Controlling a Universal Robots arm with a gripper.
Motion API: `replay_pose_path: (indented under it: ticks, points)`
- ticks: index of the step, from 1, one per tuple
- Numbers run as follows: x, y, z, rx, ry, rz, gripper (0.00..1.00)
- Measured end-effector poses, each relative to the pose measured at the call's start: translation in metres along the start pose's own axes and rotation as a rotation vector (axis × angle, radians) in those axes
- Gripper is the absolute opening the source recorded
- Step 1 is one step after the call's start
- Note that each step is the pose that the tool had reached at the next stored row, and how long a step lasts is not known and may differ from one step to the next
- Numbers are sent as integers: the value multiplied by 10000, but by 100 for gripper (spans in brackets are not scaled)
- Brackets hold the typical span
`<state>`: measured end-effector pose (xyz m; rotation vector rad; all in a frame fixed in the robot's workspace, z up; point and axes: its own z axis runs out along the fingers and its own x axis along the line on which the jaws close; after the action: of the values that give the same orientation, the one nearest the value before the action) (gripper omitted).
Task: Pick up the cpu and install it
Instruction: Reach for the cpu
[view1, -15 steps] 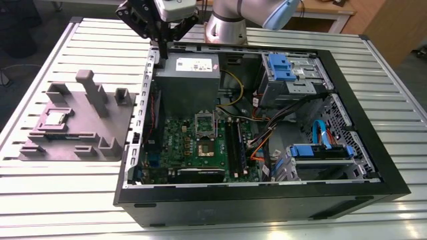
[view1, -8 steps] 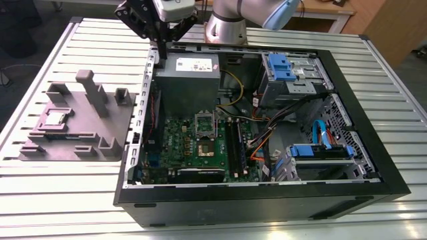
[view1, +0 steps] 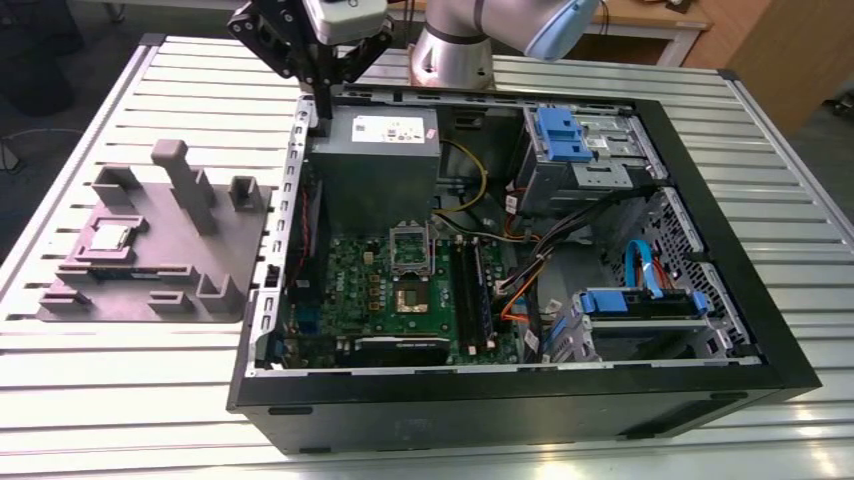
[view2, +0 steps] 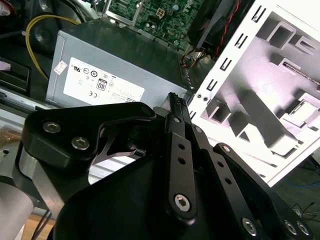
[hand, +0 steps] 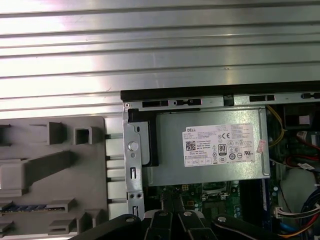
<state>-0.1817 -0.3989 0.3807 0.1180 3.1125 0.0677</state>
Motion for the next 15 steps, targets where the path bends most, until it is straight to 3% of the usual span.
replay_pose_path:
  ticks: [15]
  points:
    - [34,-3,7,0,0,0,10]
